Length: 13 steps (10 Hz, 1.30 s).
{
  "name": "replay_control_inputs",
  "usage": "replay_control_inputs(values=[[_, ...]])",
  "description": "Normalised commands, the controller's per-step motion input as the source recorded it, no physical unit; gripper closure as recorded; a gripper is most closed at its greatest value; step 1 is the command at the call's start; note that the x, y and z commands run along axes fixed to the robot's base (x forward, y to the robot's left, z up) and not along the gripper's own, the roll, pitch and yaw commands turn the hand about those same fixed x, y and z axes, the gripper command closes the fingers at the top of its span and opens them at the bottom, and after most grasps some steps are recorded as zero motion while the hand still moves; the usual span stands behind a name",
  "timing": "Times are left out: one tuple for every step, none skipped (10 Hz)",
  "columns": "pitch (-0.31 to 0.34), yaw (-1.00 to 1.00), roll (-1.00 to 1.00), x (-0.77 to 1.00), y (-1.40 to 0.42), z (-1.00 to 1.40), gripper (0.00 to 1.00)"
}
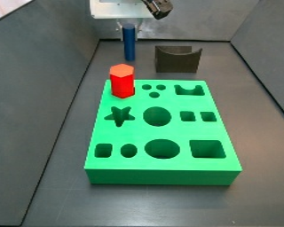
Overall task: Pick up the oval object. Move up. Move to above the board. Insert the oval object.
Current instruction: Pick up the oval object, then move up.
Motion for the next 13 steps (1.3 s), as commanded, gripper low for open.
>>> replay_control_inputs(values=[[0.000, 0.00, 0.00, 0.00, 0.00, 0.00, 1.00], [0.000, 0.00, 0.00, 0.00, 0.00, 0.00, 1.00], [0.000, 0.00, 0.00, 0.00, 0.00, 0.00, 1.00], [0.000, 0.00, 0.00, 0.00, 0.00, 0.00, 1.00], [0.000, 0.00, 0.00, 0.00, 0.00, 0.00, 1.00], [0.000, 0.00, 0.00, 0.00, 0.00, 0.00, 1.00], [0.000, 0.00, 0.00, 0.00, 0.00, 0.00, 1.00], [0.000, 0.00, 0.00, 0.00, 0.00, 0.00, 1.00], [0.000, 0.00, 0.00, 0.00, 0.00, 0.00, 1.00], [0.000, 0.00, 0.00, 0.00, 0.00, 0.00, 1.00], [0.000, 0.00, 0.00, 0.00, 0.00, 0.83, 1.00], [0.033, -0.02, 0.00, -0.05, 0.02, 0.76, 1.00], [0.037, -0.02, 0.01, -0.05, 0.02, 0.68, 1.00]])
